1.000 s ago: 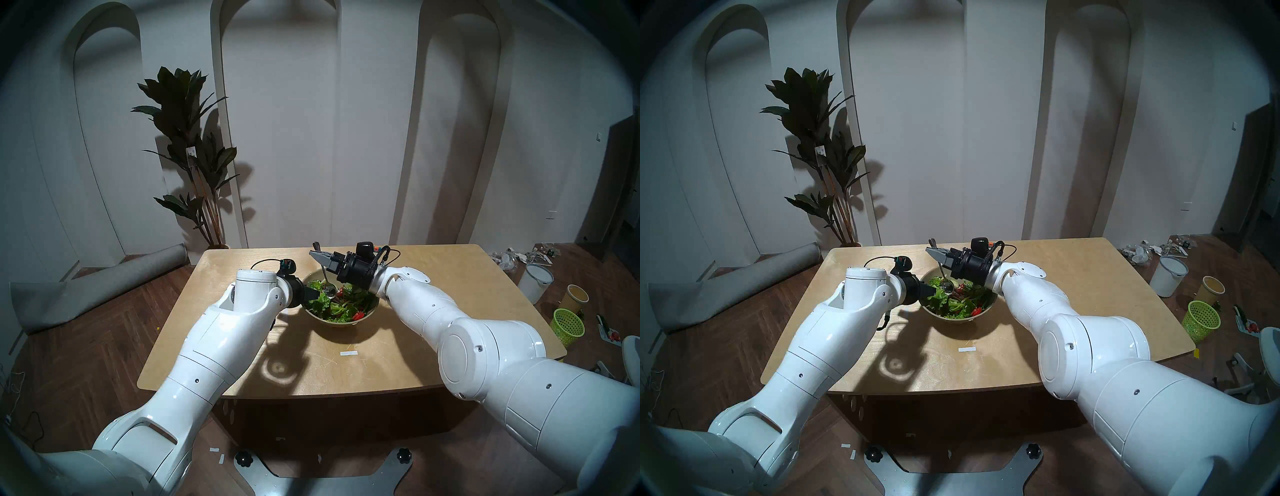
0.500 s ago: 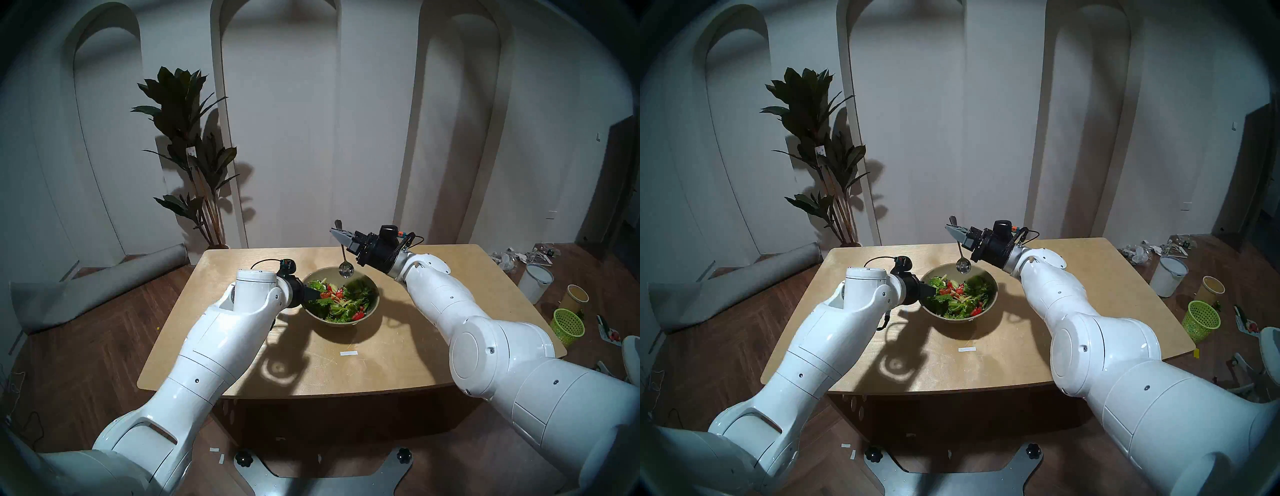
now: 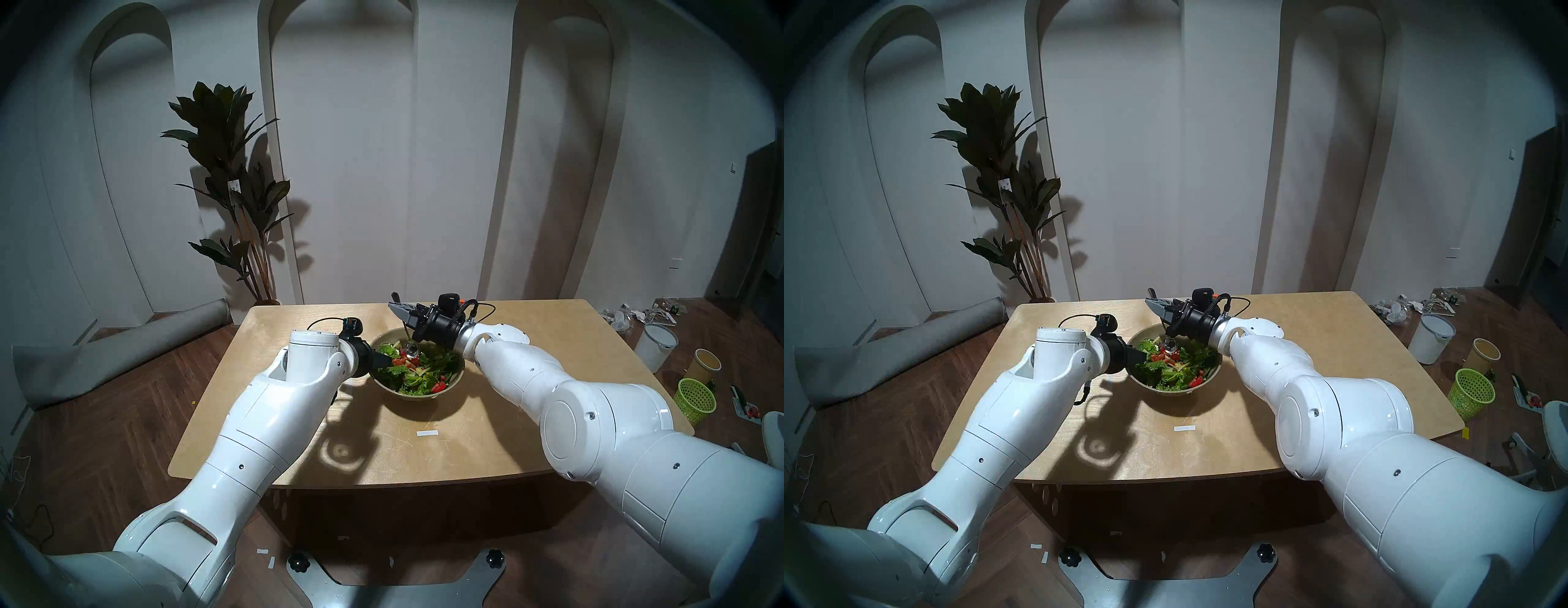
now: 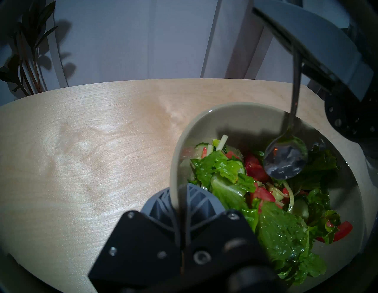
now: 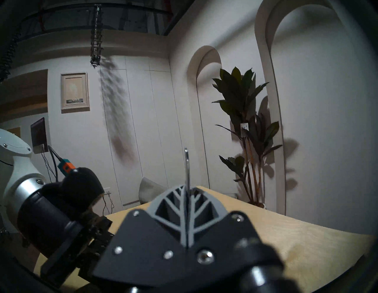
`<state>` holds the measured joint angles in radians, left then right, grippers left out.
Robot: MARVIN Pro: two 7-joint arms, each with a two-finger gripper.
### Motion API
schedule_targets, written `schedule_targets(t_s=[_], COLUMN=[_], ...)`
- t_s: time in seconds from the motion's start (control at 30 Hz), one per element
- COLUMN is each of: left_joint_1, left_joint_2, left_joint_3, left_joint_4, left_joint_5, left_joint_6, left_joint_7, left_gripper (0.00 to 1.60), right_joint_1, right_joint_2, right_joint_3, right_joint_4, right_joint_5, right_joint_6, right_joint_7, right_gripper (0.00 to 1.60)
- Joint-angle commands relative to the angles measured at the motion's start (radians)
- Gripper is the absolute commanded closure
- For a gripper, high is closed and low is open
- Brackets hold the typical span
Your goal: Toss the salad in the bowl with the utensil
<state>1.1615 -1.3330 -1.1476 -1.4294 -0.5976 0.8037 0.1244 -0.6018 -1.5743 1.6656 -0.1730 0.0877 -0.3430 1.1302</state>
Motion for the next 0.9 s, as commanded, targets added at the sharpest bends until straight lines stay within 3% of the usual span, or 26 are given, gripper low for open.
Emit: schedule_targets(t_s=[0.0,0.87], left_joint_1=[-0.002,-0.002], left_joint_2=[-0.002,-0.002], left_joint_3=[0.000,0.000], left_joint_4=[-0.004,-0.003], left_joint_5=[-0.001,0.000], left_joint_6=[0.000,-0.001], left_joint_7=[-0.001,-0.001], left_gripper=[1.60,1.60], right_joint_1=[0.059,0.028], right_joint_2=[-0.013,-0.069], right_joint_3=[-0.007,-0.065], right_joint_4=[-0.008,0.042], right_joint_5=[-0.012,-0.104], right_joint_6=[-0.006,-0.006], right_joint_7=[-0.068,-0.284], right_gripper=[1.60,1.60])
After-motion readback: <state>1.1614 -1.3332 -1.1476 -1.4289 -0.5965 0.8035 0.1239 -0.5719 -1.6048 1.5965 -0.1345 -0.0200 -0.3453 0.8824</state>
